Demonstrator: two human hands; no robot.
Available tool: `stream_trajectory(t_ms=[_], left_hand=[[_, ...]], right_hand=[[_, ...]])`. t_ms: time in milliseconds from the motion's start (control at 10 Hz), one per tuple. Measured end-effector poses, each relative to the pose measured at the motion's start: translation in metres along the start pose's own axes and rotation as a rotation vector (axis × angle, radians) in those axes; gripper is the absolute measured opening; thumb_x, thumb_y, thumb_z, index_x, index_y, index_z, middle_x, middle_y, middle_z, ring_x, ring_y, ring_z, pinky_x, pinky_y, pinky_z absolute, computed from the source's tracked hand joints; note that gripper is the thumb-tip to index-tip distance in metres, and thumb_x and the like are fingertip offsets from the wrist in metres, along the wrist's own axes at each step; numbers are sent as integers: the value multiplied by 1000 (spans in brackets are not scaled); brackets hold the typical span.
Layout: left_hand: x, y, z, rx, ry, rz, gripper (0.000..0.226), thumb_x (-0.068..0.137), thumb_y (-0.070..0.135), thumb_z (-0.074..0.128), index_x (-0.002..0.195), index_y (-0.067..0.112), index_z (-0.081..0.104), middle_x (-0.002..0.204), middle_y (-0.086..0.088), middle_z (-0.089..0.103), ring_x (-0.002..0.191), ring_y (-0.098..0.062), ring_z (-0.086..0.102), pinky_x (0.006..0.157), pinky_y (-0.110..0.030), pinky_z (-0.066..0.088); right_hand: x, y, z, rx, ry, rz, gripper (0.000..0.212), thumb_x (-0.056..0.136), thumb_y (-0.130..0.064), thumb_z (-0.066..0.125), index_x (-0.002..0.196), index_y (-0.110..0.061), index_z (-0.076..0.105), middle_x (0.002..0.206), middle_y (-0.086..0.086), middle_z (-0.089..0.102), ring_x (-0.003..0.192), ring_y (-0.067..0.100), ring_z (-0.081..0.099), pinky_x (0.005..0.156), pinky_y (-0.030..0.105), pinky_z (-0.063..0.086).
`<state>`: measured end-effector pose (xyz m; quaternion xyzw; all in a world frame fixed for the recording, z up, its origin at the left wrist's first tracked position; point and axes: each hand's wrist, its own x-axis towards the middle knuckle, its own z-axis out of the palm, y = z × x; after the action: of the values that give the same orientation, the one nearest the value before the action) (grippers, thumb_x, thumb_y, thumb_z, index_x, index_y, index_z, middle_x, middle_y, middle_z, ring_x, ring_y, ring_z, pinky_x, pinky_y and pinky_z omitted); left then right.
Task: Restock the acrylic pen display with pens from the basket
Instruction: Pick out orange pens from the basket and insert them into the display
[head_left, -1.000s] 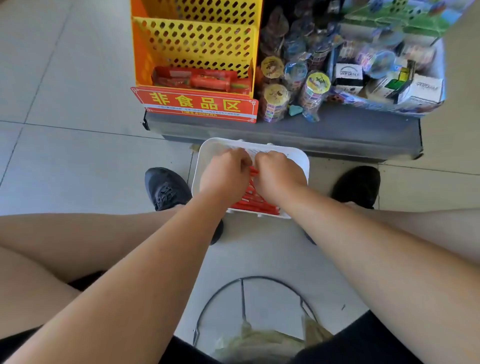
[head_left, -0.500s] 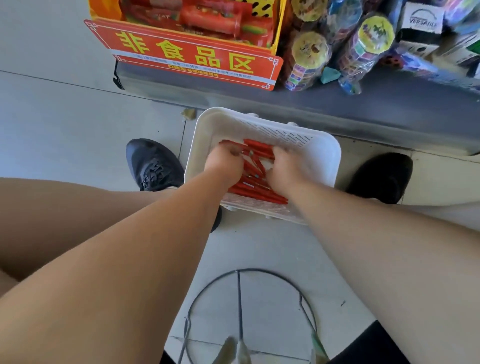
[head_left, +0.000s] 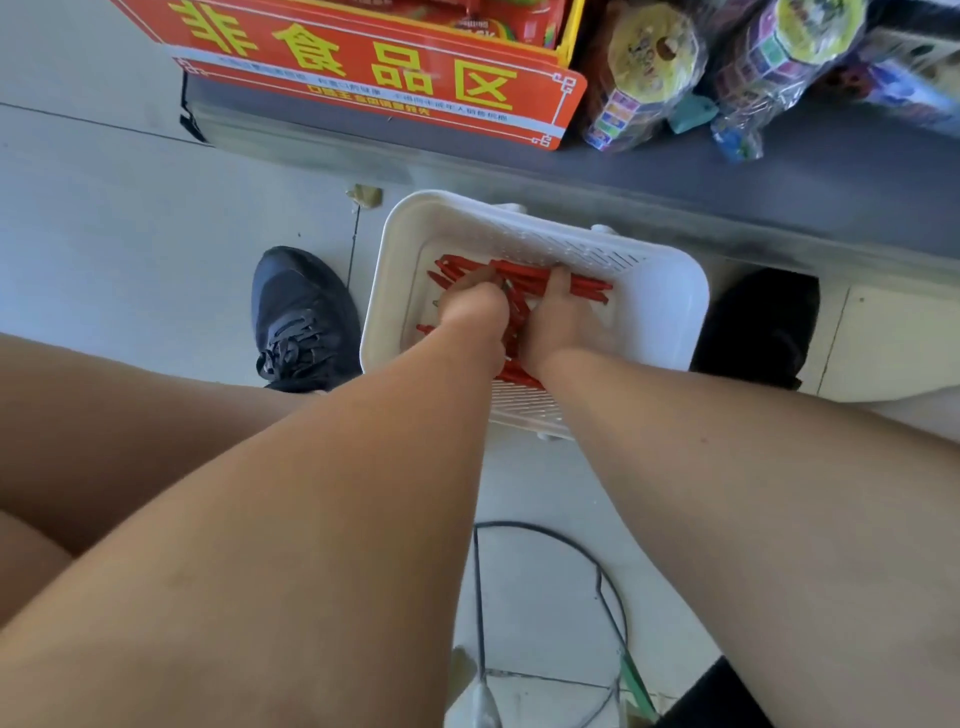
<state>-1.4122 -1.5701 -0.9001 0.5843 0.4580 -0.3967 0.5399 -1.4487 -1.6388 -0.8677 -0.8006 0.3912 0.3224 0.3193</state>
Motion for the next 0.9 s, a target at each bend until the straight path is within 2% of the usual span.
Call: stream_trajectory(t_ms=[100, 200, 300, 400, 500, 600, 700, 800, 900], left_hand=[[-12, -13, 6, 11, -26, 121, 37, 92, 7, 52, 114, 31, 69, 118, -4, 70, 107, -27, 64, 101, -44, 51], [-5, -19, 1, 76, -32, 155, 47, 89, -1, 45, 120, 27, 67, 119, -4, 70, 111, -30, 64, 100, -44, 52], [-9, -17, -5, 0, -16, 131, 49, 93, -5, 41, 126, 22, 64, 121, -4, 70, 116, -26, 64, 103, -40, 50], [-8, -16, -5, -114, 57, 101, 44, 95, -2, 44, 123, 25, 65, 116, 0, 71, 113, -21, 66, 105, -42, 48], [-12, -16, -1, -96, 56, 110, 42, 95, -1, 46, 123, 24, 65, 120, -3, 70, 116, -26, 64, 103, -42, 48], [-7, -12, -1, -127, 80, 68, 39, 97, 0, 42, 117, 23, 67, 110, 2, 71, 96, -19, 66, 98, -38, 50], [4, -9, -4, -118, 35, 29, 36, 102, 7, 36, 117, 20, 67, 88, 10, 66, 98, -17, 65, 92, -32, 52], [8, -2, -7, 46, -40, 0, 27, 104, 22, 38, 119, 17, 60, 102, 5, 68, 120, -18, 59, 83, -29, 53], [16, -1, -13, 224, -34, 30, 40, 96, 21, 56, 136, 18, 57, 135, -8, 61, 120, -28, 62, 59, -30, 50]], right_hand=[[6, 3, 11, -102, 78, 19, 52, 109, -41, 20, 125, -10, 59, 122, 6, 63, 80, 24, 56, 43, 16, 30], [17, 14, 11, -23, 93, 1, 39, 110, -31, 25, 128, -13, 55, 119, -11, 50, 74, 20, 53, 43, 16, 33], [19, 23, 0, 92, 131, 156, 37, 108, -33, 27, 133, -24, 53, 92, -15, 48, 58, 6, 29, 63, 23, 32], [17, 26, 4, 47, 142, 126, 33, 105, -38, 30, 129, -31, 51, 86, -9, 47, 76, 22, 53, 65, 27, 31], [13, 31, 7, -55, 103, 19, 34, 99, -28, 37, 133, -29, 40, 110, 5, 54, 95, 32, 55, 76, 35, 36], [11, 34, 7, 2, 131, 35, 24, 101, -30, 33, 123, -31, 43, 91, -4, 47, 89, 29, 54, 74, 35, 33], [10, 35, 8, 30, 145, 83, 31, 100, -27, 42, 131, -26, 41, 94, -6, 44, 86, 25, 51, 75, 33, 37], [18, 40, 6, 123, 179, 225, 11, 105, -28, 37, 102, -22, 45, 78, -11, 40, 78, 19, 54, 67, 25, 35], [24, 36, 5, 54, 114, 189, 10, 99, -21, 44, 109, -23, 44, 91, -1, 47, 77, 23, 48, 74, 31, 37]])
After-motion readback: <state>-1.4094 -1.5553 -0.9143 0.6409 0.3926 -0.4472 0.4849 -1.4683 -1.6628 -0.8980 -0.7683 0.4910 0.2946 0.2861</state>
